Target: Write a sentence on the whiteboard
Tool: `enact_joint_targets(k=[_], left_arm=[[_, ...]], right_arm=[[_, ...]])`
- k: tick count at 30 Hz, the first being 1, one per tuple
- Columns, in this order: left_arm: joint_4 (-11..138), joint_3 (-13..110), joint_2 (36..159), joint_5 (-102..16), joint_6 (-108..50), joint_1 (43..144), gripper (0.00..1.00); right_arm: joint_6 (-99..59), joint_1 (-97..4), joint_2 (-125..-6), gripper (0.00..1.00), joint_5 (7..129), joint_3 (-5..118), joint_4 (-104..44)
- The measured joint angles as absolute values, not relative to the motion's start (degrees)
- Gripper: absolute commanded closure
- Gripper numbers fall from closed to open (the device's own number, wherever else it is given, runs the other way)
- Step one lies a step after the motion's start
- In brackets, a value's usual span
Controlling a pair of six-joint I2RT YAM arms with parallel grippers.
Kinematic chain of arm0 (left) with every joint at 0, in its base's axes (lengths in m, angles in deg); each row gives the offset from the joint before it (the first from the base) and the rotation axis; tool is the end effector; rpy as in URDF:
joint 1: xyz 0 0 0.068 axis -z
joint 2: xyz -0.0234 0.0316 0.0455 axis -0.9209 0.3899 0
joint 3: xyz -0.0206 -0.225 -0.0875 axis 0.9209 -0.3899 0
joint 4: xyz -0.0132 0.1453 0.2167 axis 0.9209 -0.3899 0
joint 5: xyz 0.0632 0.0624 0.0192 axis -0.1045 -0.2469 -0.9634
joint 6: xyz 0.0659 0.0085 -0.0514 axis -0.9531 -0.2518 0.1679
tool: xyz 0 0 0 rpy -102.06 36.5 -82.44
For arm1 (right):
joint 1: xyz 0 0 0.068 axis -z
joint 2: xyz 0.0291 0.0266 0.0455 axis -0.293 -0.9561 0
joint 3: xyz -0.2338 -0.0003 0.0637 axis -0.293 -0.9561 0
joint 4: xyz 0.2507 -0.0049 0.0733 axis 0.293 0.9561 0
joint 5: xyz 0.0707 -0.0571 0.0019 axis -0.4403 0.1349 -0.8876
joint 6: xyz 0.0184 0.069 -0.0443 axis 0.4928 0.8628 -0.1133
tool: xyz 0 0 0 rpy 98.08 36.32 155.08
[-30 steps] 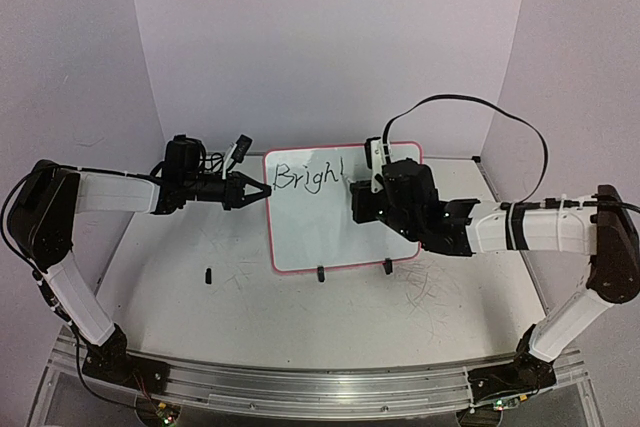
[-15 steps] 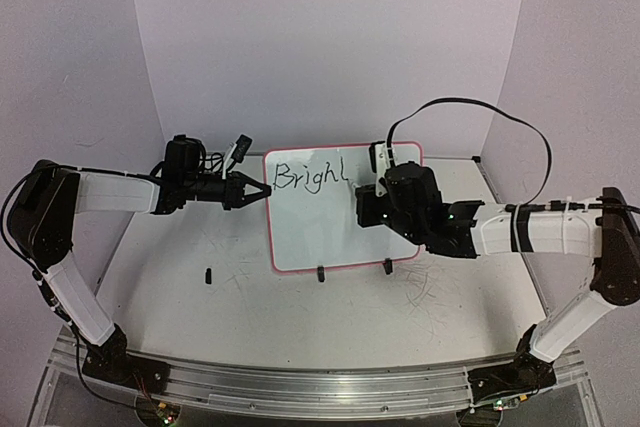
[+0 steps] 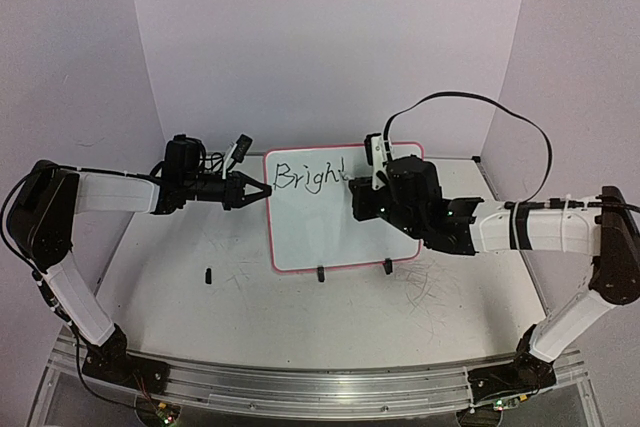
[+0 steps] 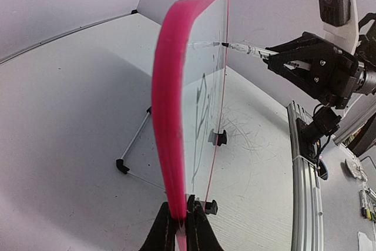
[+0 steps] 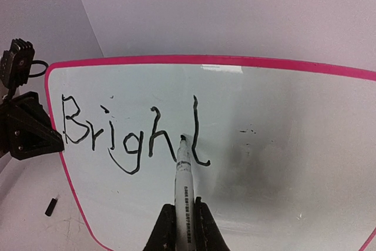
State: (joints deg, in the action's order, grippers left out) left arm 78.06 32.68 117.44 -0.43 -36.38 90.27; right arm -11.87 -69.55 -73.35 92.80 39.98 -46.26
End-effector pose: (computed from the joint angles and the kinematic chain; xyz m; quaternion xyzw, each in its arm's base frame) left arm 0.3272 -0.2024 0.1909 0.3592 0.7005 -0.4654 0.4046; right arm 0.2596 0.3031 0.2382 -0.1668 0.7695 0.2381 0.5686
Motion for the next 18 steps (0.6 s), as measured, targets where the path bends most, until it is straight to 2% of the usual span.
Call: enact_joint_targets(k=[18], left_arm=[[78.0,32.7,117.4,-0.5,-36.3,90.3,1.00]], right_arm=[[-11.5,-69.6,-74.6,1.00,96.1,41.6,-45.4]])
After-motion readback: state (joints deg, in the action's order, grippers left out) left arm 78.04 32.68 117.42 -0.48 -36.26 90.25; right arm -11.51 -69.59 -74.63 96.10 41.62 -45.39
